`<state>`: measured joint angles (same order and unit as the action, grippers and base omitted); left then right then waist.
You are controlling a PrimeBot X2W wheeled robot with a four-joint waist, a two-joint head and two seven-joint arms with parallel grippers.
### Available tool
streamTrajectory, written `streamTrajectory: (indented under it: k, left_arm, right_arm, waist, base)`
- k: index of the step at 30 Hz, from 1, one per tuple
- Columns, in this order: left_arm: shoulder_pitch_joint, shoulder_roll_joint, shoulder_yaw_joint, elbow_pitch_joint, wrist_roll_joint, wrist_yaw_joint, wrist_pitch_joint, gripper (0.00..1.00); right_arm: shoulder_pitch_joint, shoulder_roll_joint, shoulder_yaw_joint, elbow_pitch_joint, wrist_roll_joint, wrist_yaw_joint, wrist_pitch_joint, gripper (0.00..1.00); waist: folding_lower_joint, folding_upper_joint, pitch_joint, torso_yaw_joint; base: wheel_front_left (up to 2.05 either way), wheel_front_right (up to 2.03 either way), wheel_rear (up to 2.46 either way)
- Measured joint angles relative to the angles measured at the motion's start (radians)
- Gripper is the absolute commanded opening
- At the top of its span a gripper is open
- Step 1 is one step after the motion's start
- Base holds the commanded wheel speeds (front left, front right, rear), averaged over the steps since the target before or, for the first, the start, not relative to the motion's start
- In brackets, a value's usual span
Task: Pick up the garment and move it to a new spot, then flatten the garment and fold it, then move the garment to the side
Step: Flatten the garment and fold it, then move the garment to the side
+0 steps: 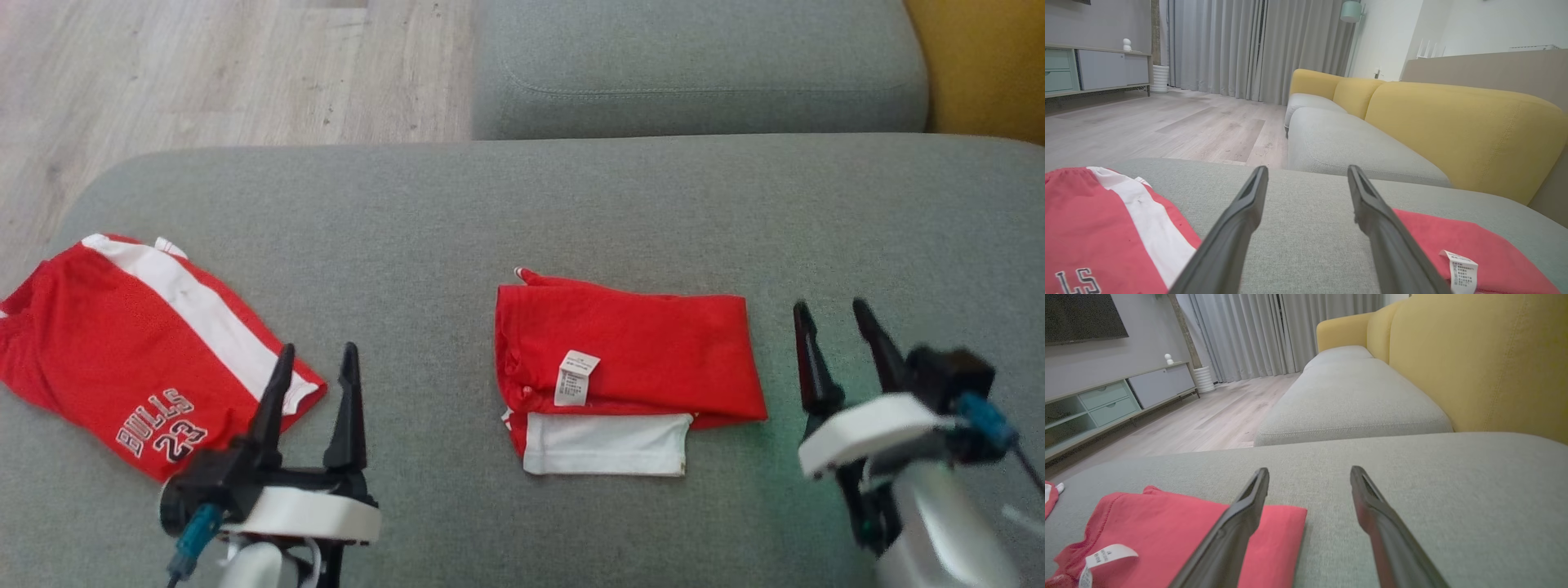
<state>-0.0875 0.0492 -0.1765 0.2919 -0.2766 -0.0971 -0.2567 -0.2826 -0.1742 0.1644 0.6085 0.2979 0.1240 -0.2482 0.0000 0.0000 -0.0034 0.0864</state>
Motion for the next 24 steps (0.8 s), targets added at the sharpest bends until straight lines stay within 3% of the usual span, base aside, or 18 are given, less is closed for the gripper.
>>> streamTrajectory:
  k: [5,12,17,24]
  left_arm:
    - [0.007,0.0,0.02,-0.016,0.005,-0.003,0.0,1.0]
    - [0.008,0.0,0.009,-0.025,0.004,-0.006,0.0,1.0]
    - [-0.002,0.0,-0.019,-0.023,-0.007,-0.009,0.0,1.0]
    - [-0.033,-0.001,-0.053,-0.009,-0.015,-0.009,0.0,1.0]
  right_arm:
    - [0.093,0.06,-0.074,-0.081,-0.051,0.0,0.004,1.0]
    - [0.106,0.086,-0.124,-0.157,-0.11,0.0,0.067,1.0]
    - [0.106,0.107,-0.167,-0.155,-0.143,0.0,0.126,1.0]
    - [0.094,0.121,-0.21,-0.061,-0.142,0.0,0.18,1.0]
  waist:
    - [0.0,0.0,0.008,-0.006]
    - [0.0,0.0,0.026,0.0]
    - [0.0,0.0,0.052,0.02]
    - [0.0001,0.0,0.105,0.061]
  base:
    - [0.0,0.0,0.0]
    - [0.0,0.0,0.0]
    - [0.0,0.0,0.0]
    - [0.0,0.0,0.0]
